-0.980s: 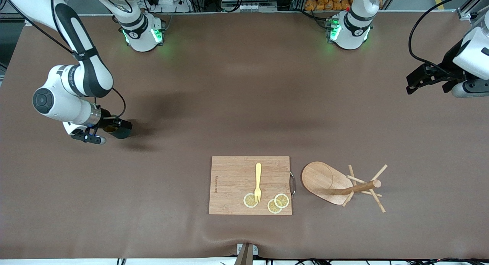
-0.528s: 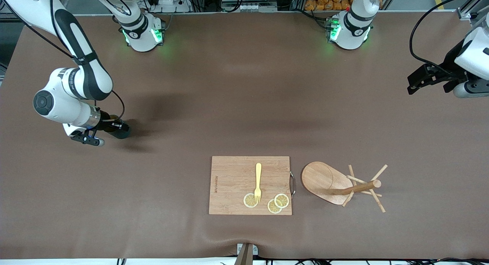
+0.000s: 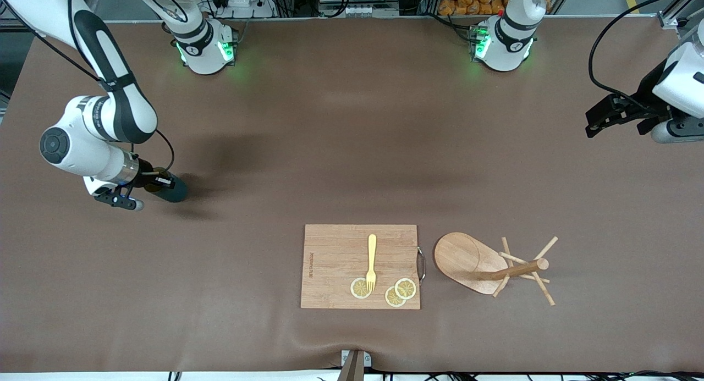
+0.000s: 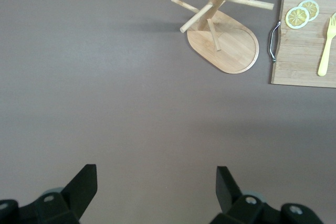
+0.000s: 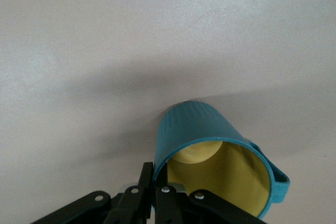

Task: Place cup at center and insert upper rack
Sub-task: 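Carry the teal mug toward the table center with the right gripper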

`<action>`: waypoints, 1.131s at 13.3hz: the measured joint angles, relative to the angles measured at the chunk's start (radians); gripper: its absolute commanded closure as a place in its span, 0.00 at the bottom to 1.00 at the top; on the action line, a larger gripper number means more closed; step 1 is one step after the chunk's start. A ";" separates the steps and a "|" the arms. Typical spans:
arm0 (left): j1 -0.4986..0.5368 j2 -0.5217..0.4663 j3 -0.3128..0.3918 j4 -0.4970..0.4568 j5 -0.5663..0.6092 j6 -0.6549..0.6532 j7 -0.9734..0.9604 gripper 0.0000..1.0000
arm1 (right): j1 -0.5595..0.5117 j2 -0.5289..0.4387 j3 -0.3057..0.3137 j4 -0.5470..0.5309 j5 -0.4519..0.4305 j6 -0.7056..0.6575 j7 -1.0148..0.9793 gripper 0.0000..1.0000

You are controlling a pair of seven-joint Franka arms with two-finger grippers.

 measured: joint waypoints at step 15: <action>-0.001 -0.001 -0.001 -0.013 0.000 -0.001 0.000 0.00 | 0.038 -0.077 0.636 0.089 0.000 -0.182 0.954 1.00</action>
